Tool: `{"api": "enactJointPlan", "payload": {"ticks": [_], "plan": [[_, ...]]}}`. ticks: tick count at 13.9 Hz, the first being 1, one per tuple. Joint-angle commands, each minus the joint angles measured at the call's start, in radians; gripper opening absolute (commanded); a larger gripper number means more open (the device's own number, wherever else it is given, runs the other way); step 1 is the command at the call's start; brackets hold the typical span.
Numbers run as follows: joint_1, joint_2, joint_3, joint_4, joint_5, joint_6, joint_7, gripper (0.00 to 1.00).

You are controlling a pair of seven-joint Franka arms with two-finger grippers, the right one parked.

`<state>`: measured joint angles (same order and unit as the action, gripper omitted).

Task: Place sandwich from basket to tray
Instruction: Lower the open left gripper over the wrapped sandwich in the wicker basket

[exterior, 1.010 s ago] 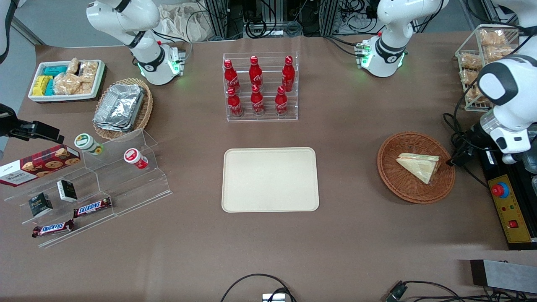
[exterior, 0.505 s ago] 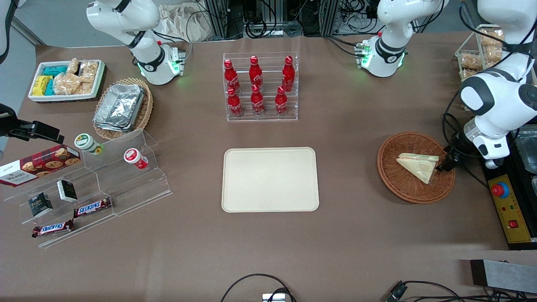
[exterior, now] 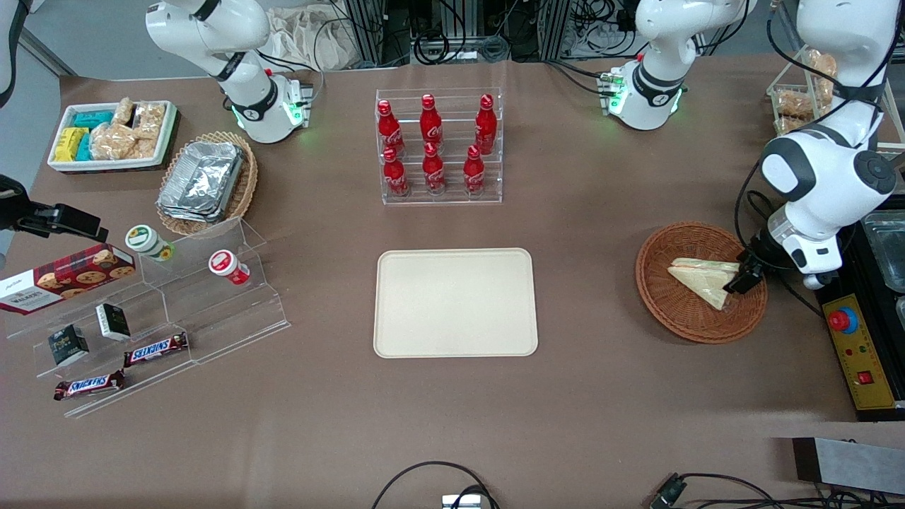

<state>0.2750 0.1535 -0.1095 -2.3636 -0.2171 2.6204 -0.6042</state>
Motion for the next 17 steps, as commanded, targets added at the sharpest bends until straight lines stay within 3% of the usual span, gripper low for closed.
{"api": "enactJointPlan", "payload": {"ticks": [1, 7, 9, 12, 13, 17], "plan": [[-0.008, 0.024, -0.009, -0.011, -0.015, 0.061, -0.009, 1.00], [-0.008, 0.061, -0.038, -0.031, -0.038, 0.138, -0.009, 1.00], [-0.008, 0.061, -0.044, -0.032, -0.038, 0.138, -0.009, 0.81], [-0.010, 0.063, -0.048, -0.034, -0.038, 0.135, -0.005, 0.08], [-0.010, 0.063, -0.061, -0.037, -0.038, 0.133, 0.000, 0.00], [-0.010, 0.043, -0.064, -0.039, -0.035, 0.118, 0.009, 0.00]]}}
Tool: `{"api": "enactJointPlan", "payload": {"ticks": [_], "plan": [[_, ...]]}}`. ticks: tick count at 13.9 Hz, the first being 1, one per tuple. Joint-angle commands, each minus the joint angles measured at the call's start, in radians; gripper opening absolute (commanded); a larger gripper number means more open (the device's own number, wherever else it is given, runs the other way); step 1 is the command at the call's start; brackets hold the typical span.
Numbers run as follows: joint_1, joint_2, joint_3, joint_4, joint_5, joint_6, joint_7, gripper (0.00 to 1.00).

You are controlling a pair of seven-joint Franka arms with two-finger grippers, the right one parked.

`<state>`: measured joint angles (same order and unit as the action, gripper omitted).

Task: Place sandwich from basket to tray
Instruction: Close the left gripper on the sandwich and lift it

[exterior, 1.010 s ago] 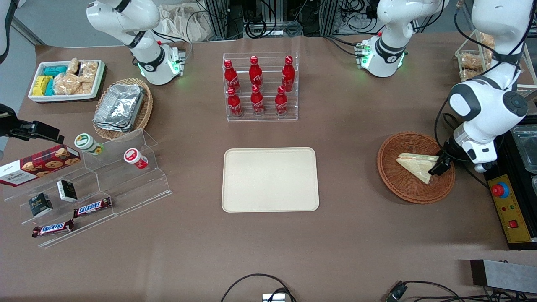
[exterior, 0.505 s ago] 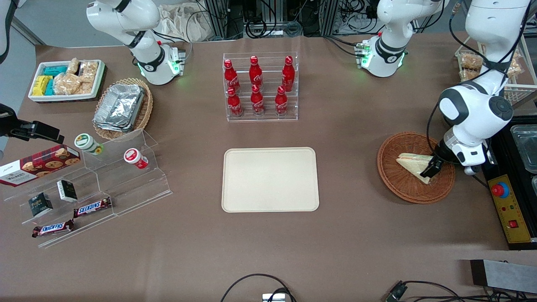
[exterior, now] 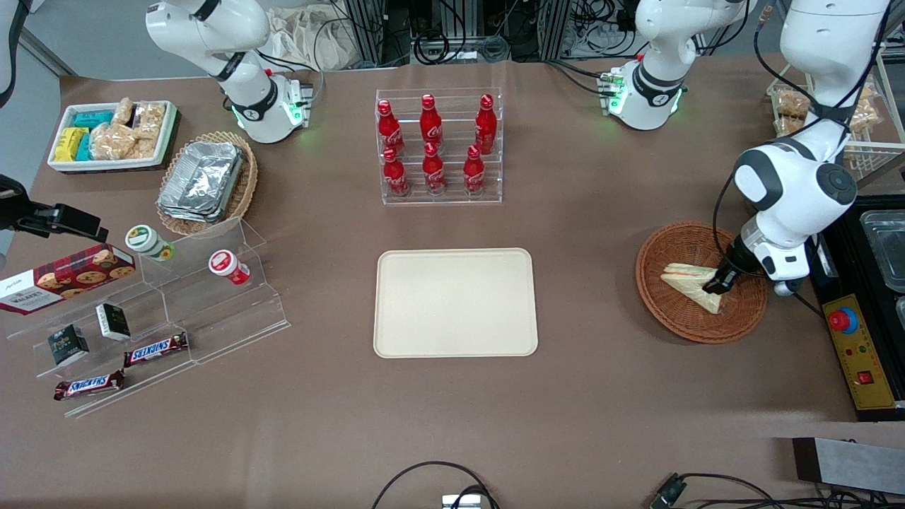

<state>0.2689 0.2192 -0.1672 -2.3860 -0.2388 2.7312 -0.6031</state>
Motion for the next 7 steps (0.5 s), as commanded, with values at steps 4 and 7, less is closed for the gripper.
{"api": "enactJointPlan", "payload": {"ticks": [4, 7], "plan": [[0.001, -0.151, -0.003, -0.009, 0.004, -0.158, 0.089, 0.00], [0.000, -0.268, -0.006, -0.001, 0.071, -0.307, 0.172, 0.00]]}}
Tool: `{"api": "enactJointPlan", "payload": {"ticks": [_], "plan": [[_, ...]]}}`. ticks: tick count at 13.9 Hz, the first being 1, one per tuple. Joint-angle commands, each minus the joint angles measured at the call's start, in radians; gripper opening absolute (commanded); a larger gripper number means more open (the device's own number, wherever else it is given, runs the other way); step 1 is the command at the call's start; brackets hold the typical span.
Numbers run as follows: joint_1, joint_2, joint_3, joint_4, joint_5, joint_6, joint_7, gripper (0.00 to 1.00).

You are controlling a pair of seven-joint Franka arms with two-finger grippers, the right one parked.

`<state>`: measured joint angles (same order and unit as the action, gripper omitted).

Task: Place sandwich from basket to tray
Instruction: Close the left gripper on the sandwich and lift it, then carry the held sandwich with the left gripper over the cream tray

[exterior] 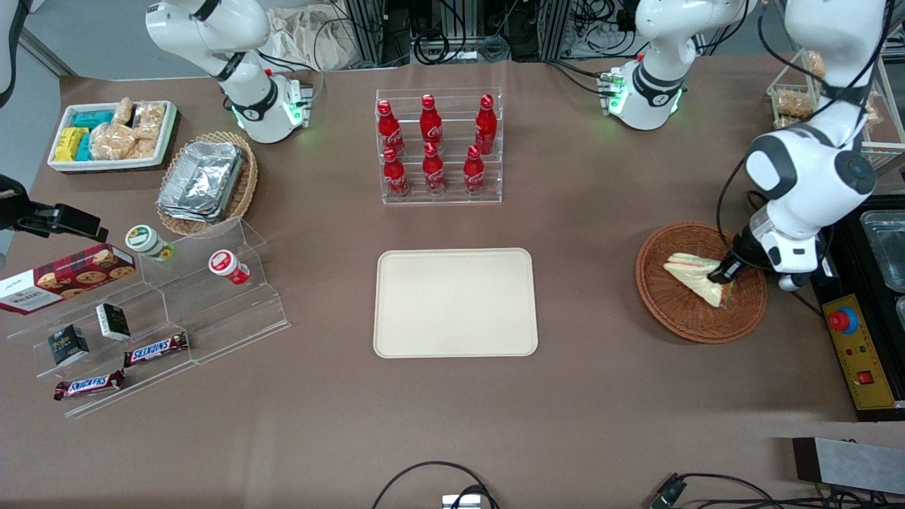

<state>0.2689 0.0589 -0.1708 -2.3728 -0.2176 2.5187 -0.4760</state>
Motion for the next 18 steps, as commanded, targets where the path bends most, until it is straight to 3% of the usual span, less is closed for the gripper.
{"api": "enactJointPlan", "payload": {"ticks": [1, 3, 7, 15, 18], "plan": [[-0.002, -0.137, -0.007, -0.005, 0.094, -0.142, 0.060, 0.00], [0.000, -0.185, -0.062, 0.039, 0.136, -0.233, 0.117, 0.00], [-0.002, -0.199, -0.206, 0.185, 0.138, -0.354, 0.184, 0.00], [-0.002, -0.094, -0.446, 0.311, 0.181, -0.354, 0.156, 0.00], [-0.002, 0.027, -0.527, 0.406, 0.306, -0.354, -0.028, 0.00]]}}
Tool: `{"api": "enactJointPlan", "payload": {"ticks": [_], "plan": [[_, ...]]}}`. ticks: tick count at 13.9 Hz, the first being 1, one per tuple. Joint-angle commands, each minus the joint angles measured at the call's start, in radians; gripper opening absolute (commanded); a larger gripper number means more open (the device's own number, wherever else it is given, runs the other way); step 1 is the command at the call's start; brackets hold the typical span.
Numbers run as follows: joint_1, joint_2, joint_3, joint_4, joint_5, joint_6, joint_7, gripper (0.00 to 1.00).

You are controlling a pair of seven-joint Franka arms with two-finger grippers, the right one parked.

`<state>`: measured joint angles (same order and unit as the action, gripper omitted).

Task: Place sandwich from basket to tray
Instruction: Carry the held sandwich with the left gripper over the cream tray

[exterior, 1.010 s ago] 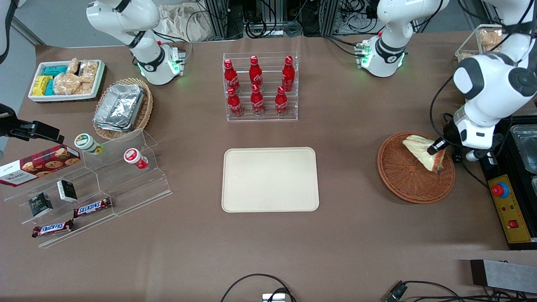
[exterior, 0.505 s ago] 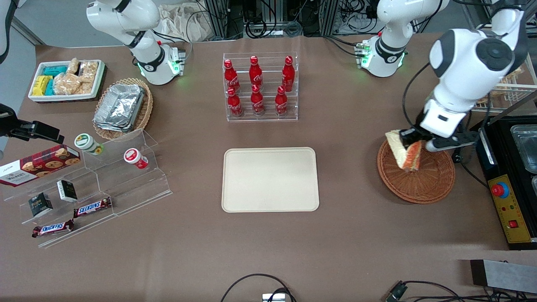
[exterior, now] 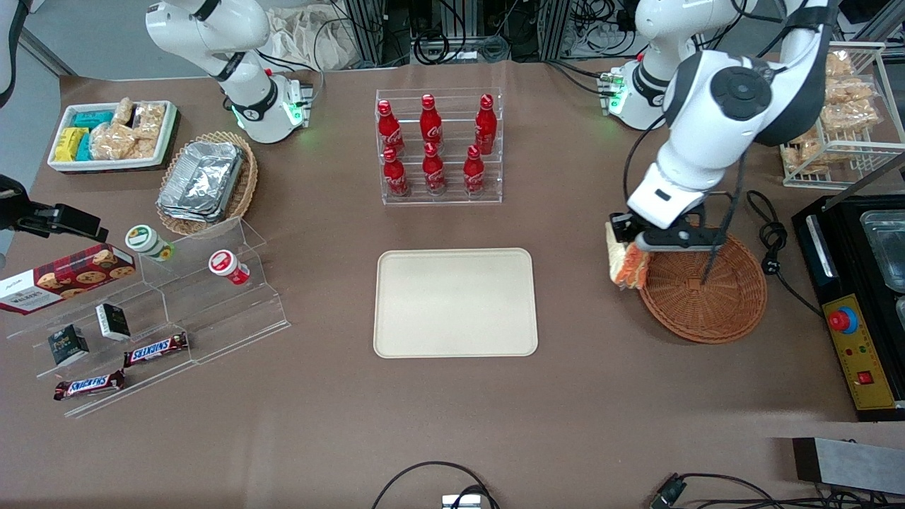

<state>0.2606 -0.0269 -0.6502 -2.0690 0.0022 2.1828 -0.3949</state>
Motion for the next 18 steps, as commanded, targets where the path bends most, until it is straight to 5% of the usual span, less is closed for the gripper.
{"api": "enactJointPlan", "payload": {"ticks": [1, 8, 18], "plan": [[0.006, 0.164, -0.084, 0.134, 0.141, -0.018, -0.186, 0.00], [0.002, 0.423, -0.249, 0.254, 0.481, -0.024, -0.564, 0.00], [-0.170, 0.657, -0.249, 0.461, 0.473, -0.149, -0.594, 0.00]]}}
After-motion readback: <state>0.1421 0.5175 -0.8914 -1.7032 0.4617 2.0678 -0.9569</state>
